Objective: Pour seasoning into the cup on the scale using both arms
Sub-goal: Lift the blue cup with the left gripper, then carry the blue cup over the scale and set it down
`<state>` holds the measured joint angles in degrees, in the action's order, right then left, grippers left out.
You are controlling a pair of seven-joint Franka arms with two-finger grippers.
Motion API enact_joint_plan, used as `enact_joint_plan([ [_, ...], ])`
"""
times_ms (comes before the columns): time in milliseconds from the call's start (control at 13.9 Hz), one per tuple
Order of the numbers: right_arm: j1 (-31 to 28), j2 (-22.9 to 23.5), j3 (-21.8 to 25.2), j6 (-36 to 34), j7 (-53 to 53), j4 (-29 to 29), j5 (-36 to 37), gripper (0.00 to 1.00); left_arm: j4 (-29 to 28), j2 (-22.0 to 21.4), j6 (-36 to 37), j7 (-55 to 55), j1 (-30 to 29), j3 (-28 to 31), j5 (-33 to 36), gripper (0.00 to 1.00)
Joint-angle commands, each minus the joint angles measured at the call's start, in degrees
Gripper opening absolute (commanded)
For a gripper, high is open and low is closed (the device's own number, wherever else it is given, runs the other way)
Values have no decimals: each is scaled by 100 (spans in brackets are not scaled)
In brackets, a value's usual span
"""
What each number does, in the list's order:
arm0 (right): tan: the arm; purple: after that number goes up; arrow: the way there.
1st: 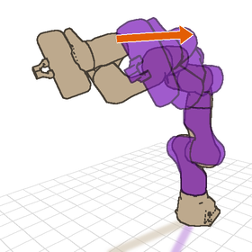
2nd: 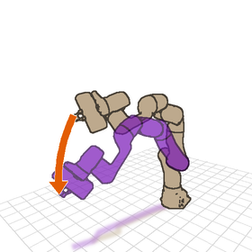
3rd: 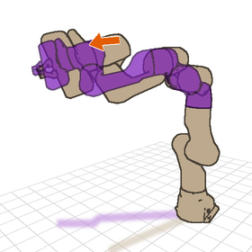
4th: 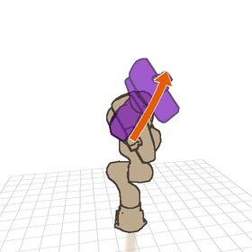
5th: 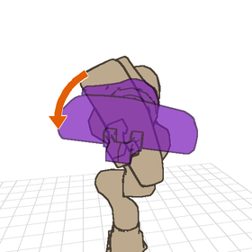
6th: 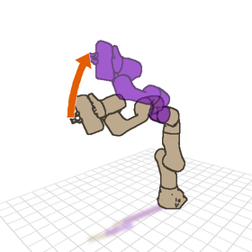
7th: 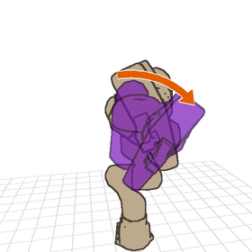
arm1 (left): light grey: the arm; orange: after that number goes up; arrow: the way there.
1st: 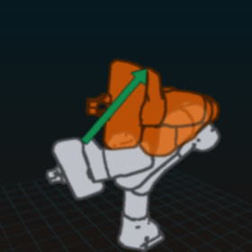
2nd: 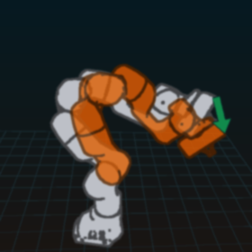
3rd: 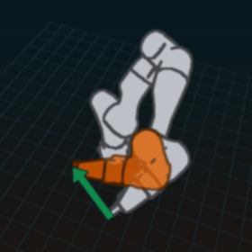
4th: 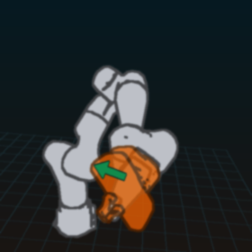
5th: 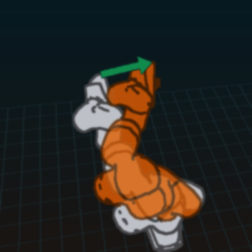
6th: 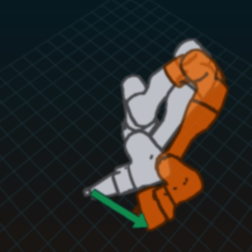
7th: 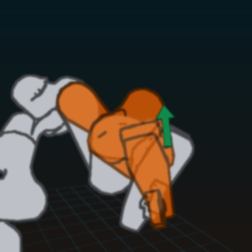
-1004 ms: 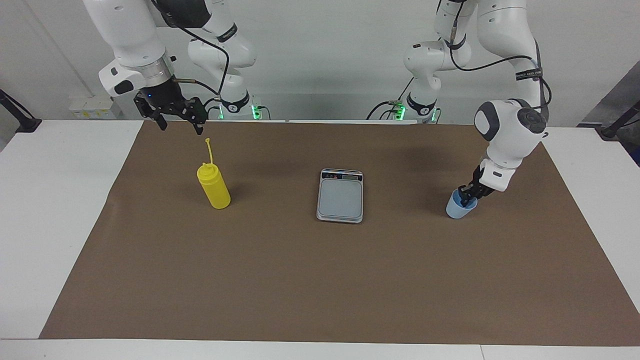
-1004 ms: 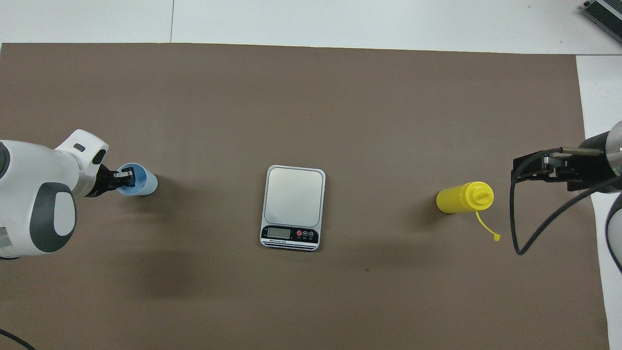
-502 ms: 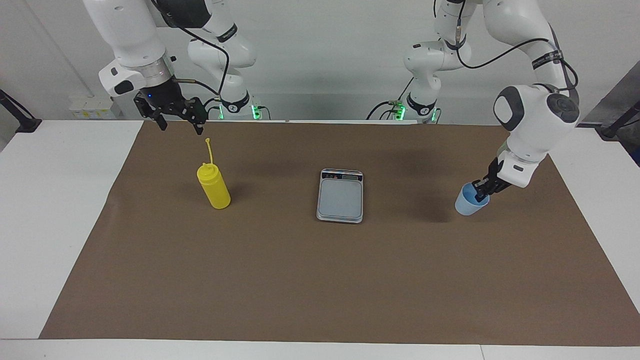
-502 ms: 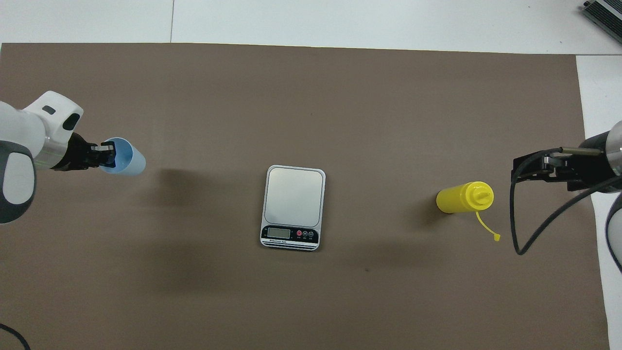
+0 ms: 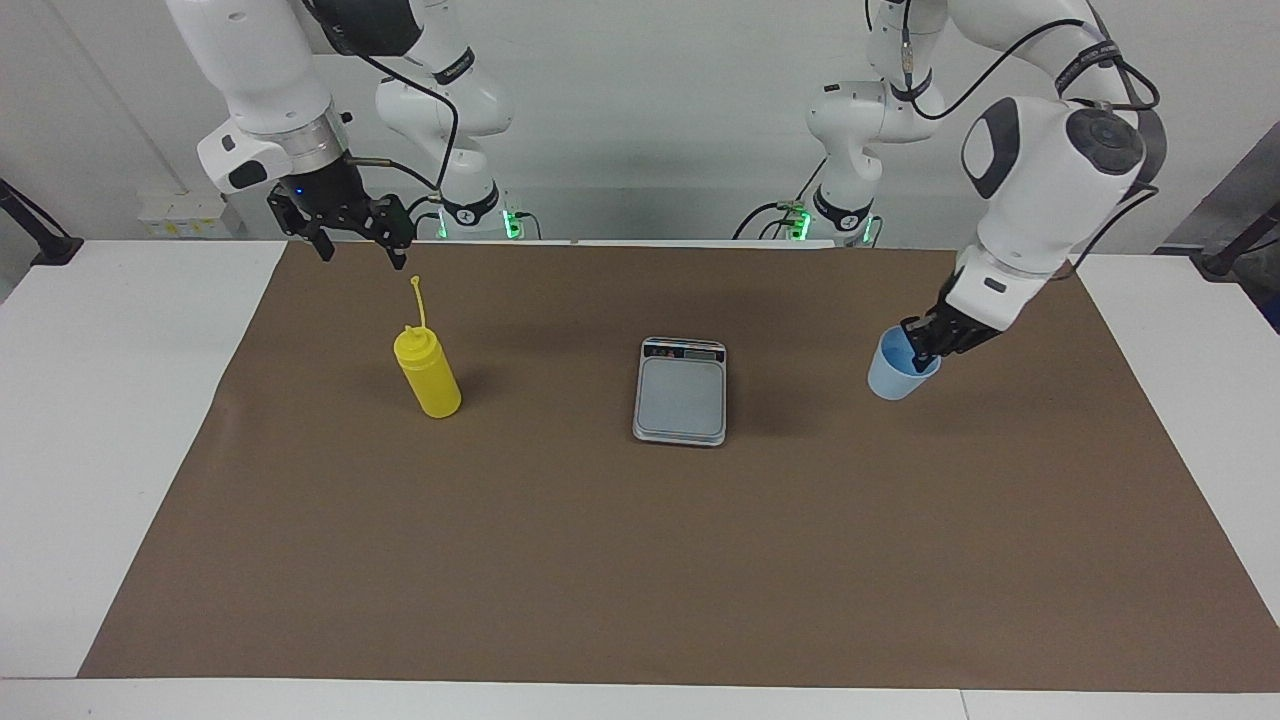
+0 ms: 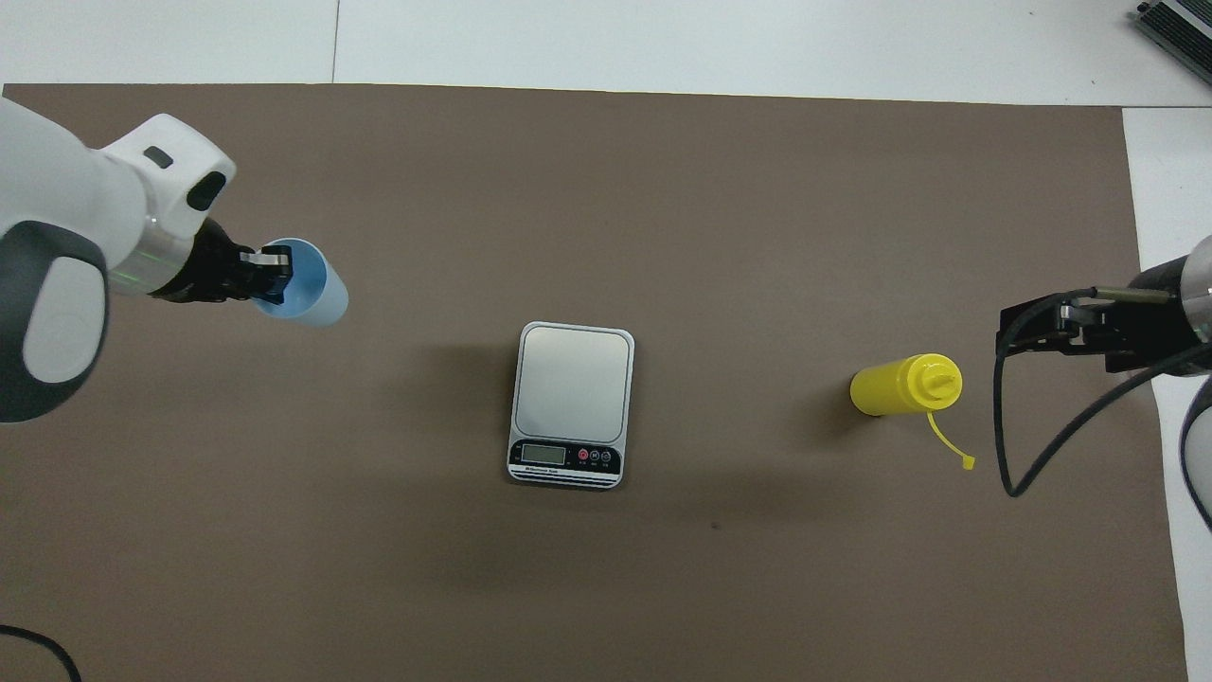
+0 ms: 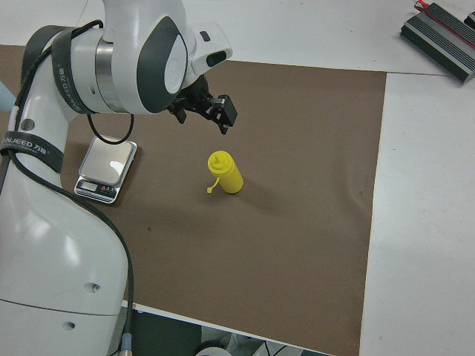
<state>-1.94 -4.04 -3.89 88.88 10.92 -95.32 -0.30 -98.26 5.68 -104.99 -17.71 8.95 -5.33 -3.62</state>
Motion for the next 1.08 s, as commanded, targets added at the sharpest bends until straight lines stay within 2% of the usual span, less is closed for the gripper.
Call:
enact_joint_plan([
  [0,-96,-62,-24,42,-143,-74,-155,100,105,179,-187,-766,737,76,160,0],
  [430,-96,-62,-24,42,-143,-65,-155,100,-684,188,-1390,-1990,1995,76,457,0],
  [717,-96,-62,-24,42,-143,-65,-155,100,-712,652,-1805,-2543,2295,76,915,0],
  [1004,-96,-62,-24,51,-143,-74,-155,100,-791,697,-2025,-2650,2392,67,916,0],
])
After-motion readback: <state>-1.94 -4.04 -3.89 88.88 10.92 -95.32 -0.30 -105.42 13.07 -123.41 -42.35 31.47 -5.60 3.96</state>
